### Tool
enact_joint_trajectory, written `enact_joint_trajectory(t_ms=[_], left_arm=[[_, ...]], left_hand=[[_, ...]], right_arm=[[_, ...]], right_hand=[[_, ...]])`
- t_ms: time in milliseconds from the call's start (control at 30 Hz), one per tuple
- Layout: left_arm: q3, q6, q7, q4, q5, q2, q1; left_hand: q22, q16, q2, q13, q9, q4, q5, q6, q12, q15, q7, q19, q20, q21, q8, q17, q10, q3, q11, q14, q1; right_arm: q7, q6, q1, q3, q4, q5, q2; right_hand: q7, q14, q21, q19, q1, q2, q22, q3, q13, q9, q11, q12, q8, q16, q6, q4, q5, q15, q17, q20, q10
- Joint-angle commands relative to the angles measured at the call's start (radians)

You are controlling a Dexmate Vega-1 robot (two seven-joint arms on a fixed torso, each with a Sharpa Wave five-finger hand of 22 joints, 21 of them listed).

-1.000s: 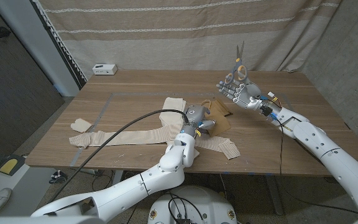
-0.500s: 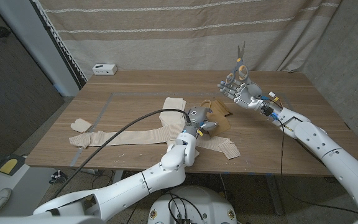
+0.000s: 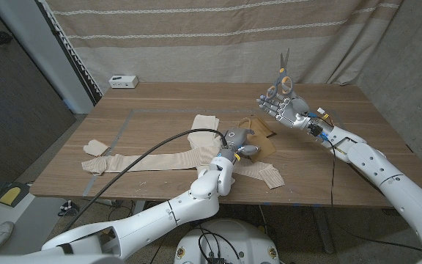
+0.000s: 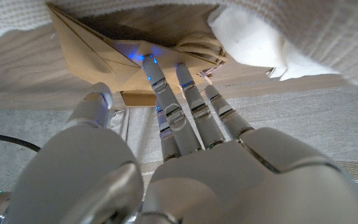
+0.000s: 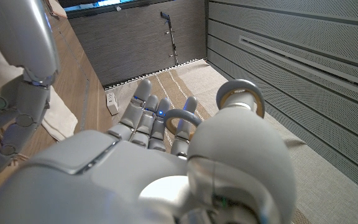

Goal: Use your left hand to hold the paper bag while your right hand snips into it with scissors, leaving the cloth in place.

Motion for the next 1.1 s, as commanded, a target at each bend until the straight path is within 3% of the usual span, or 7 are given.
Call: enact_joint_trajectory(t_ms=[33, 400, 1100], left_arm=[[-0.008, -0.045, 0.060, 0.006, -0.016, -0.002, 0.010], [-0.015, -0.055, 0.059, 0.006, -0.030, 0.002, 0.016], [-0.023, -0.101, 0.036, 0.023, -0.106, -0.015, 0.012]], left_hand=[[0.002, 0.009, -0.003, 0.013, 0.001, -0.003, 0.004, -0.010, 0.016, -0.115, 0.000, 0.009, 0.004, 0.000, 0.007, -0.001, 0.019, 0.009, -0.018, 0.025, 0.014], [0.003, 0.003, -0.006, 0.039, 0.002, -0.006, 0.008, -0.032, 0.025, -0.114, -0.013, 0.008, 0.010, -0.002, 0.005, -0.002, -0.006, 0.012, -0.030, 0.023, 0.025], [0.003, 0.004, -0.005, 0.088, 0.003, -0.013, 0.017, -0.005, 0.074, -0.119, -0.003, 0.012, 0.003, -0.006, 0.019, 0.001, 0.022, 0.032, -0.032, 0.043, 0.075]], right_arm=[[-0.003, -0.002, 0.006, -0.005, 0.009, -0.001, 0.007], [-0.009, -0.004, 0.010, -0.007, 0.008, -0.005, 0.007], [-0.009, -0.005, 0.005, 0.001, 0.012, 0.000, 0.004]], right_hand=[[0.050, 0.001, -0.001, 0.013, -0.005, 0.001, 0.002, 0.002, 0.001, 0.003, 0.002, 0.007, -0.001, 0.001, -0.040, 0.000, 0.000, 0.005, 0.004, 0.003, 0.007], [0.050, 0.001, -0.002, 0.015, -0.005, 0.000, 0.001, 0.002, 0.002, 0.002, 0.003, 0.007, -0.001, 0.001, -0.040, 0.000, -0.001, 0.008, 0.004, 0.006, 0.010], [0.050, 0.001, -0.004, 0.013, -0.008, 0.001, 0.001, 0.003, 0.002, 0.001, 0.004, 0.006, -0.002, 0.000, -0.040, 0.000, -0.003, 0.008, 0.004, 0.007, 0.007]])
